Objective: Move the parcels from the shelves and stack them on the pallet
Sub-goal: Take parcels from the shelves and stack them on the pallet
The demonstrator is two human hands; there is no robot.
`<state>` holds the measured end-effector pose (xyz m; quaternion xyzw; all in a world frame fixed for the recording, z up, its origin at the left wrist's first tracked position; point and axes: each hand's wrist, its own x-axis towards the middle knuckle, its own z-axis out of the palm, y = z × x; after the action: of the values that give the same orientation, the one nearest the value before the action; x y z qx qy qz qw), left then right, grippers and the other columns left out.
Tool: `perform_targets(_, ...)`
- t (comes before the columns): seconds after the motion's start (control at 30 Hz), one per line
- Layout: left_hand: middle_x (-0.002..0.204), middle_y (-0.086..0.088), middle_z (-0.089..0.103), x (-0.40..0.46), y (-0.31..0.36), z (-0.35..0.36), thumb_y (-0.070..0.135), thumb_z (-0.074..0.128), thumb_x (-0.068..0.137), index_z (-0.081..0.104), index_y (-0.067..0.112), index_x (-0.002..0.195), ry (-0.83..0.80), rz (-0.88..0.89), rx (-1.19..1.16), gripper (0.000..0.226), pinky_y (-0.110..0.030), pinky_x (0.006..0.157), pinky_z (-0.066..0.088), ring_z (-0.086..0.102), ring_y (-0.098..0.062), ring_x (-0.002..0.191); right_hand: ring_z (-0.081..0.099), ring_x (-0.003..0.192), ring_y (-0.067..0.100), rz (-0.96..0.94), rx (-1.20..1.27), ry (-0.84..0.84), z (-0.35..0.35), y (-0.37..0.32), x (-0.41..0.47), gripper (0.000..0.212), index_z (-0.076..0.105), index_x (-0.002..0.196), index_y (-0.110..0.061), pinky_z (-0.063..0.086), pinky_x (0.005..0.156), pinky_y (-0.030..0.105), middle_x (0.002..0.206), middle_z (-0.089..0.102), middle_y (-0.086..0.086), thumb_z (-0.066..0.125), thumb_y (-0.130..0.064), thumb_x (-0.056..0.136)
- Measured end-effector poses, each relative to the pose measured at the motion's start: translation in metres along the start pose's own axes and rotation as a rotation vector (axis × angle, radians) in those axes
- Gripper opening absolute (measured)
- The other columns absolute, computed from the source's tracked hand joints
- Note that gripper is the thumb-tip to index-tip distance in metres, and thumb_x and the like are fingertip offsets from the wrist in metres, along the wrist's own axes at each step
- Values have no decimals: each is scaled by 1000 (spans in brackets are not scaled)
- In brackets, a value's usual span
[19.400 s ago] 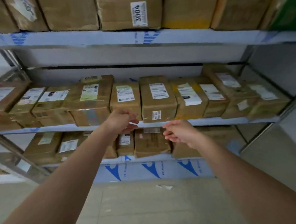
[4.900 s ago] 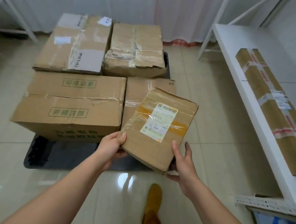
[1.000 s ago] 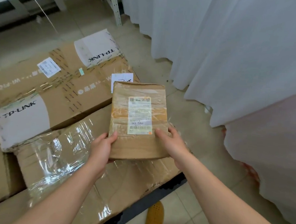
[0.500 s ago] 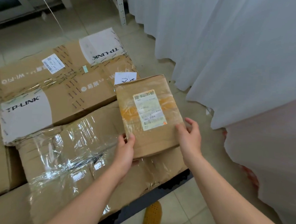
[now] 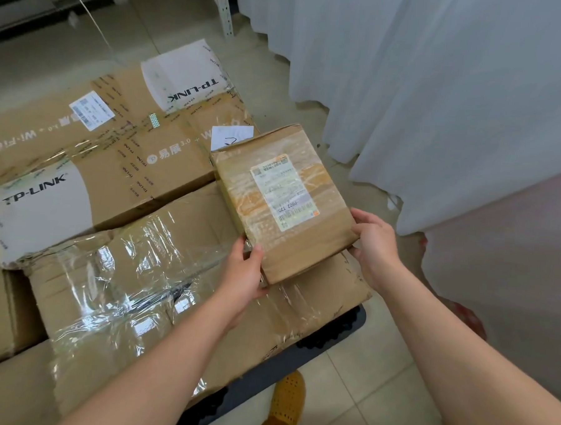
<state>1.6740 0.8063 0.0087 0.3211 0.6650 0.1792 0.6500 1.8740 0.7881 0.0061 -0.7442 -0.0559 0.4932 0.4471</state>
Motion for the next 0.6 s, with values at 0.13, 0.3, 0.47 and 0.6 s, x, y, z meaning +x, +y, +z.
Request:
perform_targets(0.13, 152, 0, 40, 0, -4, -2, 37, 45, 103, 19, 34, 156, 7, -51, 8, 58, -53, 92, 54, 47, -25, 131, 62, 106, 16, -26, -123, -2, 0, 7, 2, 50, 67, 99, -28, 53, 97, 40, 104, 69, -8, 38, 9, 84)
perform_targets(0.3, 153, 2, 40, 1, -16, -9, 60, 70, 72, 19, 39, 153, -27, -132, -85, 97, -57, 90, 53, 48, -30, 131, 68, 80, 18, -95, -211, 130, -1, -1, -9, 26, 72, 87, -11, 41, 60, 22, 83, 72, 4, 47, -15, 92)
perform_targets(0.47, 117, -3, 62, 10, -18, -43, 39, 80, 78, 57, 15, 126, 464, 62, -71, 58, -47, 96, 53, 64, -27, 108, 62, 81, 14, -153, -430, 112, 7, 5, -6, 33, 59, 115, -12, 43, 66, 29, 95, 71, 7, 42, -35, 100)
perform_targets(0.6, 117, -4, 61, 13, -9, -57, 32, 83, 77, 58, 18, 116, 546, 154, -65, 48, -43, 97, 51, 62, -24, 106, 38, 137, 20, -237, -391, 49, 21, -4, 3, 61, 27, 151, -19, 33, 107, 37, 154, 36, 0, 49, -43, 99)
